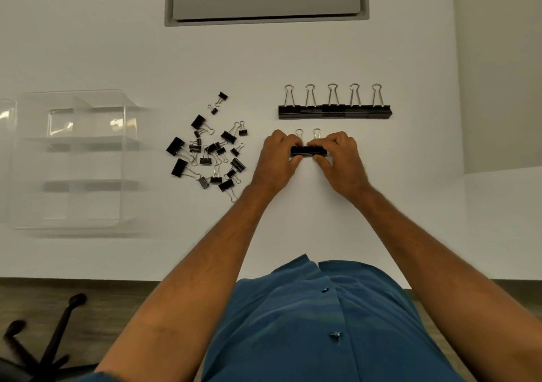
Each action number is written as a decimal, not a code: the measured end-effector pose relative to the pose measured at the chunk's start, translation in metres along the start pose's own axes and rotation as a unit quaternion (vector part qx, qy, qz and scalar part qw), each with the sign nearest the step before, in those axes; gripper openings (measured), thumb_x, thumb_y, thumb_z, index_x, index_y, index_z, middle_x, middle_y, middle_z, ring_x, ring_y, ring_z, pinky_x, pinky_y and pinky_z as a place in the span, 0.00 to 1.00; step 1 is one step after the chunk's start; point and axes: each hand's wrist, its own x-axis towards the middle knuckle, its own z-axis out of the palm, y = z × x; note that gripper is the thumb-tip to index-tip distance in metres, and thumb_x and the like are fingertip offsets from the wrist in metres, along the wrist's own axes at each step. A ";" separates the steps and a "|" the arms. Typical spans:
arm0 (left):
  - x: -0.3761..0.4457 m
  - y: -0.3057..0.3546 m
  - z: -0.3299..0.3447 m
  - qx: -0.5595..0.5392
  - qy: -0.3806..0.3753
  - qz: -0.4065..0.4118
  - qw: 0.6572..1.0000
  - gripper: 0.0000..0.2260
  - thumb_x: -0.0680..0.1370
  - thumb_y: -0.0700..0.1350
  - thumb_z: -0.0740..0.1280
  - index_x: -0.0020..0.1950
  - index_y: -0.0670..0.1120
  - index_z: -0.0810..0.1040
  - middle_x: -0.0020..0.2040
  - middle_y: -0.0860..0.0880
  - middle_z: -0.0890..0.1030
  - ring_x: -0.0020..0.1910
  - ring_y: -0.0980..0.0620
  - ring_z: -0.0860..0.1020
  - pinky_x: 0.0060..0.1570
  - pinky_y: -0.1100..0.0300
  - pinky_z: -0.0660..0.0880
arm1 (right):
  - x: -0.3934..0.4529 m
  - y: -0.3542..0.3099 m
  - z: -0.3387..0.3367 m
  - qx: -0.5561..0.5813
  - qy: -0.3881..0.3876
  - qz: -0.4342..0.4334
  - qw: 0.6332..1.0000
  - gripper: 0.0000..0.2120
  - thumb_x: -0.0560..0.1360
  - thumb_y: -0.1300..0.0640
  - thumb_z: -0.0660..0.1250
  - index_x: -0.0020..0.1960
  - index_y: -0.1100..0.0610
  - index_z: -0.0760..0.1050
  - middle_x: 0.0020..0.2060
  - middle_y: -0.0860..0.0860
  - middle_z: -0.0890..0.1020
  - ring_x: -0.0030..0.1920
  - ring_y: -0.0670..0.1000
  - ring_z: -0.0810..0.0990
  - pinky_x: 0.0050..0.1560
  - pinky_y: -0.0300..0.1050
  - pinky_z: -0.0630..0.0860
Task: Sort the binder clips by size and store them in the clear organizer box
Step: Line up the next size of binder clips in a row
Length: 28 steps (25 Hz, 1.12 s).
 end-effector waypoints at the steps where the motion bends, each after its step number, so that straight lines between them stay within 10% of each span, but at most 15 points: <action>1: -0.001 -0.001 -0.001 -0.004 0.003 -0.001 1.000 0.12 0.76 0.43 0.72 0.59 0.46 0.79 0.52 0.46 0.74 0.52 0.49 0.71 0.52 0.58 0.71 | 0.000 -0.002 0.001 0.001 0.001 0.001 1.000 0.16 0.78 0.58 0.70 0.66 0.50 0.79 0.56 0.52 0.74 0.56 0.48 0.68 0.56 0.39 0.68; 11: -0.037 -0.033 -0.070 -0.058 0.089 -0.013 0.994 0.16 0.77 0.45 0.69 0.65 0.47 0.75 0.59 0.48 0.73 0.59 0.52 0.72 0.59 0.56 0.73 | -0.019 -0.071 0.016 0.026 0.140 0.002 0.990 0.21 0.75 0.63 0.70 0.67 0.56 0.75 0.64 0.59 0.70 0.64 0.55 0.68 0.63 0.27 0.62; 16: -0.082 -0.108 -0.140 -0.014 0.230 -0.168 0.958 0.13 0.78 0.41 0.68 0.62 0.48 0.77 0.58 0.50 0.74 0.58 0.55 0.69 0.58 0.62 0.71 | 0.006 -0.142 0.050 0.046 0.043 -0.080 0.995 0.18 0.76 0.61 0.67 0.65 0.54 0.75 0.65 0.53 0.70 0.64 0.51 0.68 0.62 0.31 0.65; 28: -0.124 -0.162 -0.142 0.062 0.093 -0.093 0.989 0.13 0.81 0.37 0.64 0.66 0.42 0.75 0.58 0.43 0.75 0.53 0.47 0.73 0.53 0.56 0.76 | 0.085 -0.248 0.152 -0.110 -0.125 -0.214 0.963 0.19 0.79 0.56 0.65 0.70 0.56 0.74 0.67 0.56 0.74 0.60 0.59 0.75 0.55 0.55 0.75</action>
